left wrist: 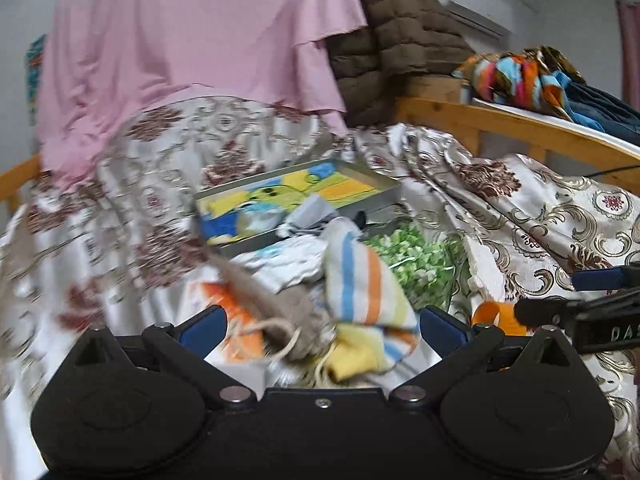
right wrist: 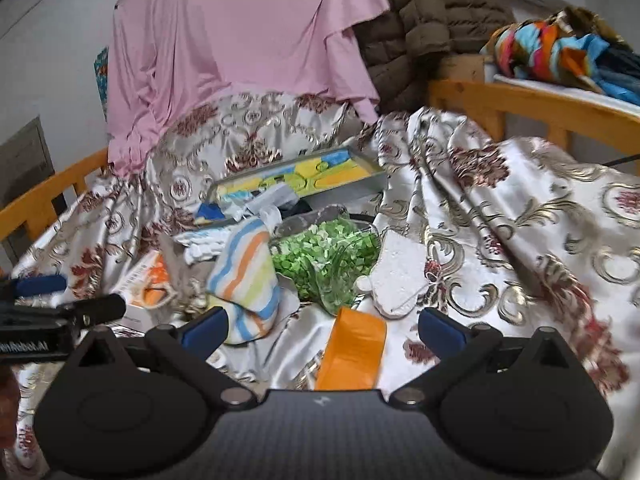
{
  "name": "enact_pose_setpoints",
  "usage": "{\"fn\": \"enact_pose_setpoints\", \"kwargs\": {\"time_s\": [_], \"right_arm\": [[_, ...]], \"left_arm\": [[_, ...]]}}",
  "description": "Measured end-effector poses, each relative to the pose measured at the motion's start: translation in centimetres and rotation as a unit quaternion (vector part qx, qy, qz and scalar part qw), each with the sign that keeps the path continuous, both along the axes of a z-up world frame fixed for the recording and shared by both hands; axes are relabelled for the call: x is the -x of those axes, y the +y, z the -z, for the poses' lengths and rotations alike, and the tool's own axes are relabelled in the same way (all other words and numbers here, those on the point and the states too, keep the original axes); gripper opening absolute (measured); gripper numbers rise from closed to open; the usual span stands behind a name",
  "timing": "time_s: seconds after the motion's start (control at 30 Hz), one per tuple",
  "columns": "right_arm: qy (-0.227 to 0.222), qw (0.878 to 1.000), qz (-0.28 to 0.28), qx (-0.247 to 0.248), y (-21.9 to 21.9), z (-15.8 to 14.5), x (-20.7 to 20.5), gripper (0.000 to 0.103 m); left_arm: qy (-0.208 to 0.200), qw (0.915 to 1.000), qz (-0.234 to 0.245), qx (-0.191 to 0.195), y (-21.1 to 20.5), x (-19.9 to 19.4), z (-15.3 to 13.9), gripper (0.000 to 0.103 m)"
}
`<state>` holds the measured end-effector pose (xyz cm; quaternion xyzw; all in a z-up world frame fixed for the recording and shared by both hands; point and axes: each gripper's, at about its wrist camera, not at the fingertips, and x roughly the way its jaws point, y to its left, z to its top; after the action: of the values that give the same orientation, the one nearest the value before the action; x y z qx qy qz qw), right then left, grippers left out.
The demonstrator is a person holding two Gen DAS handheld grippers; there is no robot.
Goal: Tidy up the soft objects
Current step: 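Grasp the striped cloth with the left tool while the right tool grasps the orange silicone item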
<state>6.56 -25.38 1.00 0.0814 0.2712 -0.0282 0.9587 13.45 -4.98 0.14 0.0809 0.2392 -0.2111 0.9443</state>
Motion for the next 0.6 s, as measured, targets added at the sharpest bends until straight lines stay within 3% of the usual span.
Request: {"fn": "enact_pose_setpoints", "kwargs": {"time_s": [0.2,0.37,0.57,0.6], "right_arm": [[0.023,0.999,-0.028,0.028,-1.4,2.7,-4.1,0.102],[0.039,0.996,-0.061,0.048,-1.4,4.3,-6.1,0.09],[0.053,0.994,-0.08,0.061,-0.8,5.1,-6.9,0.07],[0.057,0.993,-0.081,0.06,-0.9,5.2,-7.0,0.067]], "left_arm": [[0.031,0.9982,0.048,-0.015,-2.9,-5.7,2.2,0.102],[0.05,0.996,0.072,-0.018,-4.6,-9.0,3.4,0.093],[0.085,0.9933,0.077,0.008,-5.3,-11.0,4.6,0.065],[0.092,0.9924,0.08,0.015,-5.3,-11.1,4.8,0.054]]}}
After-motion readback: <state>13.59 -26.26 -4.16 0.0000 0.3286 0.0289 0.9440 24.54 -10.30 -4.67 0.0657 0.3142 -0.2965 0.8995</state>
